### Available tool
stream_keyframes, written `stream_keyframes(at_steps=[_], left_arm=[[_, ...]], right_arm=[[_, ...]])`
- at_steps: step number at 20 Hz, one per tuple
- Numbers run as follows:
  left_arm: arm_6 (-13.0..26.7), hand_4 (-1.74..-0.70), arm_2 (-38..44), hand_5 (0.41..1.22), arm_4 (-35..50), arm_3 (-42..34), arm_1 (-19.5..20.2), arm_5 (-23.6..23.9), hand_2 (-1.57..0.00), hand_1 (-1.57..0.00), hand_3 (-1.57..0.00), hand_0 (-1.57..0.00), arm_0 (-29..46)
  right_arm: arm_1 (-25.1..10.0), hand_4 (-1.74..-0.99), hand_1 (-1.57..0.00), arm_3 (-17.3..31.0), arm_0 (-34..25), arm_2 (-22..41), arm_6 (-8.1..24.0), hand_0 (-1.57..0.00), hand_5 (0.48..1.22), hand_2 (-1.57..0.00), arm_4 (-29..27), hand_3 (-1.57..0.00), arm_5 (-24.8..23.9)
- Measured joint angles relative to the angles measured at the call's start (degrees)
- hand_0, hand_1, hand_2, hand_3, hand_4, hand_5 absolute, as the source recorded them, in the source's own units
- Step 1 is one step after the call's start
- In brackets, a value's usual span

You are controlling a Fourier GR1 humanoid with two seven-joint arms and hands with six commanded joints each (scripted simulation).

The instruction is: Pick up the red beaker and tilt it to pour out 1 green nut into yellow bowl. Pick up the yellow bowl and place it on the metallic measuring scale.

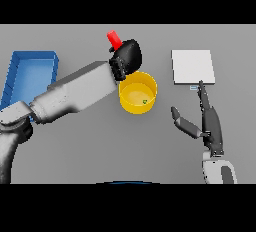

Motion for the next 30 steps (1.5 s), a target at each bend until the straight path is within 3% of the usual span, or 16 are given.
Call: stream_keyframes(at_steps=[8,10,11,12,13,15,17,20,24,26,27,30], left_arm=[[-3.8,-1.73,-7.6,1.221,-3.3,2.5,-0.4,2.4,-1.57,-1.57,-1.57,-1.57,-3.9],[-5.5,-1.73,-7.2,1.221,-2.3,3.0,0.0,1.5,-1.57,-1.57,-1.57,-1.57,-6.8],[-6.0,-1.73,-6.5,1.221,-1.4,3.8,0.2,1.8,-1.57,-1.57,-1.57,-1.57,-7.9],[-6.7,-1.73,-5.8,1.221,-0.9,4.1,1.1,2.9,-1.57,-1.57,-1.49,-1.57,-9.8],[-6.6,-1.68,-4.8,1.221,-0.2,4.9,1.9,3.9,-1.4,-1.57,-1.51,-1.57,-11.5],[-6.6,-1.7,-2.8,1.221,1.3,7.1,3.5,5.3,-1.46,-1.57,-1.04,-1.57,-15.0],[-7.3,-1.7,-0.3,1.221,3.7,9.8,5.4,6.5,-1.5,-1.57,-1.23,-1.57,-17.7],[-4.8,-1.72,4.9,1.221,8.9,15.4,6.7,6.1,-1.53,-1.57,-1.4,-1.57,-20.6],[3.2,-1.73,17.0,1.221,21.7,24.6,10.3,8.4,-1.56,-1.57,-1.36,-1.57,-20.1],[3.4,-1.73,22.6,1.221,28.9,26.6,13.3,11.3,-1.56,-1.57,-1.38,-1.57,-17.9],[2.1,-1.74,24.8,1.221,32.1,27.1,15.0,12.3,-1.56,-1.57,-1.4,-1.57,-16.8],[3.3,-1.74,30.0,1.221,40.6,26.1,18.8,16.5,-1.57,-1.57,-1.43,-1.57,-11.6]], right_arm=[[0.1,-1.207,0.0,0.4,0.2,0.5,-2.1,0.0,0.594,0.0,1.1,0.0,-0.6],[0.3,-1.206,0.0,0.1,0.2,0.5,-1.1,0.0,0.592,0.0,1.3,0.0,-0.9],[0.6,-1.209,0.0,0.2,0.9,0.7,-2.3,0.0,0.592,0.0,1.0,0.0,-0.7],[0.4,-1.203,0.0,0.7,0.8,0.4,-2.3,0.0,0.592,0.0,1.0,0.0,-0.8],[0.5,-1.201,0.0,0.9,0.0,0.3,-1.5,0.0,0.592,0.0,1.1,0.0,-1.1],[-0.2,-1.186,0.0,0.8,-0.6,-0.5,-2.0,0.0,0.596,0.0,0.5,0.0,-1.0],[0.0,-1.181,0.0,0.6,-1.0,-0.5,-1.7,0.0,0.593,0.0,-0.9,0.0,0.2],[0.9,-1.193,0.0,1.2,-0.8,-0.2,-2.0,0.0,0.597,0.0,-2.3,0.0,1.1],[0.4,-1.222,0.0,1.8,-1.9,-0.9,-2.2,0.0,0.592,0.0,-2.8,0.0,1.1],[0.3,-1.222,0.0,2.1,-1.5,-0.8,-4.0,0.0,0.59,0.0,-3.4,0.0,1.8],[0.1,-1.222,0.0,2.2,-1.7,-0.9,-3.9,0.0,0.587,0.0,-3.0,0.0,1.4],[-0.6,-1.226,0.0,1.9,-2.4,-1.1,-3.8,0.0,0.587,0.0,-3.3,0.0,1.8]])
